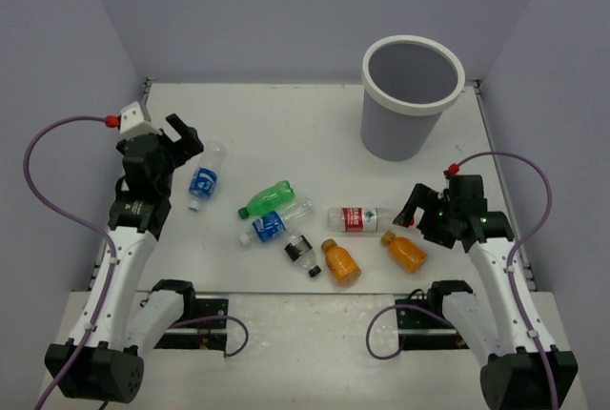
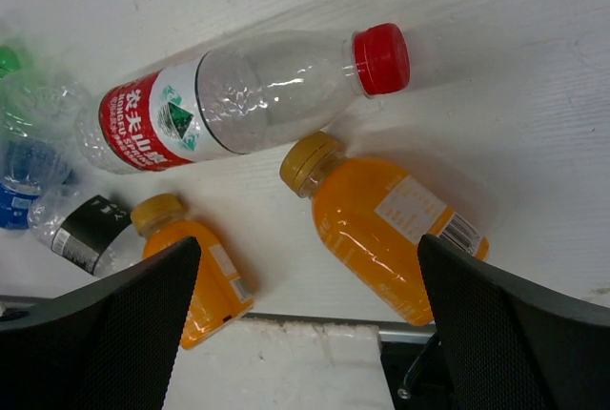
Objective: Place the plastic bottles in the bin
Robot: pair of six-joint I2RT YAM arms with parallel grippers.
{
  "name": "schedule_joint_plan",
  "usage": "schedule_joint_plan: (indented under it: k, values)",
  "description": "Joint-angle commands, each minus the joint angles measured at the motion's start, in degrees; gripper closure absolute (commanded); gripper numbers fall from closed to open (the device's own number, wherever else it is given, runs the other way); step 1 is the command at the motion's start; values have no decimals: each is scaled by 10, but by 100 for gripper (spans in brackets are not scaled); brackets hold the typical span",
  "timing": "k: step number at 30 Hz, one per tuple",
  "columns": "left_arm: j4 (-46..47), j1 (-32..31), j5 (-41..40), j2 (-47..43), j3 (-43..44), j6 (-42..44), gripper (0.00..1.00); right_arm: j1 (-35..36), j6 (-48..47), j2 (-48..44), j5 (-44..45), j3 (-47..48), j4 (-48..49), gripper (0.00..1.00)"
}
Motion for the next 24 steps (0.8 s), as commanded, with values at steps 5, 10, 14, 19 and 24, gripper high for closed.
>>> schedule_joint_plan:
  k: [5,10,14,19,24]
  values:
    - [30,3,-34,0,-5,0,0,84,-1,68,65,4,19,1]
    - [39,3,-48,8,-5,2,0,167,29,143,122,16,-8,1]
    - [47,3,-61,13,-9,-1,0,175,34,153,122,11,-14,1]
    - [53,3,-68,17,-13,-2,0,212,45,201,138,4,-11,1]
    - [46,3,-86,11,-13,-4,0,273,84,248,166,8,-43,1]
